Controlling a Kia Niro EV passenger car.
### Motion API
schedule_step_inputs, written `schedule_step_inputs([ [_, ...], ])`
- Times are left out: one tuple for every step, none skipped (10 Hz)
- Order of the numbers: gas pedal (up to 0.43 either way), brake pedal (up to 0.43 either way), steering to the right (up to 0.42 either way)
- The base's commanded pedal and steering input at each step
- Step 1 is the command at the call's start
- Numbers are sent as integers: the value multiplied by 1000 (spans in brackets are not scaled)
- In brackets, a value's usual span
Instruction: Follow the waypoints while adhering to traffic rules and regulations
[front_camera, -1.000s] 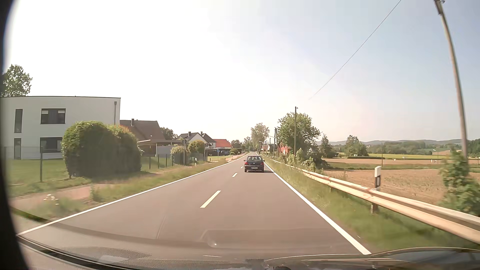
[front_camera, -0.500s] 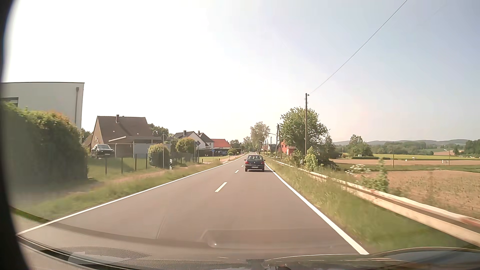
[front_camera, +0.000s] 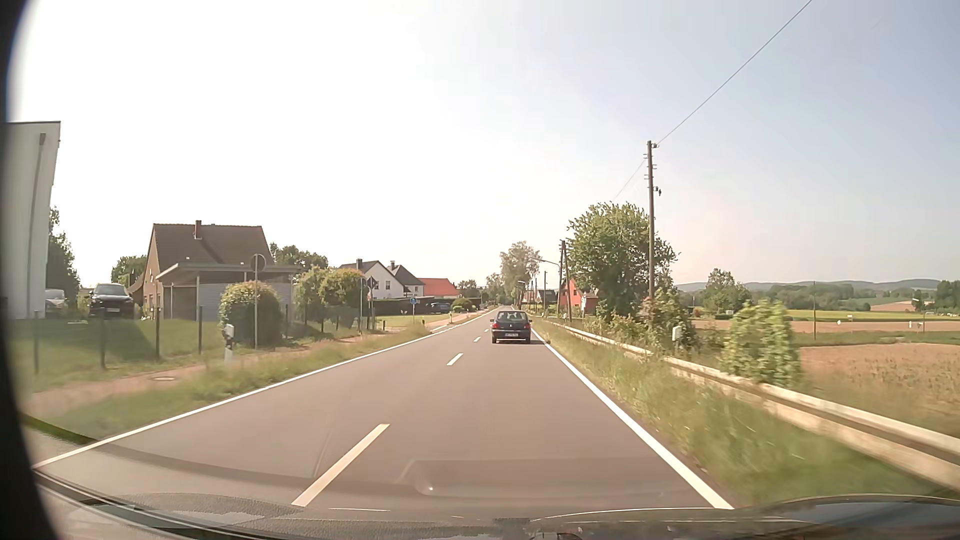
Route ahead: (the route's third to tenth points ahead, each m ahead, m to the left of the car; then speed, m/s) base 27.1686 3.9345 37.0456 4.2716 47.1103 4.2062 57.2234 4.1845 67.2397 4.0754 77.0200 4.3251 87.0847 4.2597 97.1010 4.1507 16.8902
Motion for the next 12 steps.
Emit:
schedule_step_inputs([
  [169, 0, -2],
  [169, 0, -3],
  [169, 0, -3],
  [169, 0, -3],
  [169, 0, -3],
  [169, 0, -3],
  [169, 0, -3],
  [169, 0, -3],
  [169, 0, -3],
  [169, 0, -3],
  [169, 0, -3],
  [169, 0, -2],
])
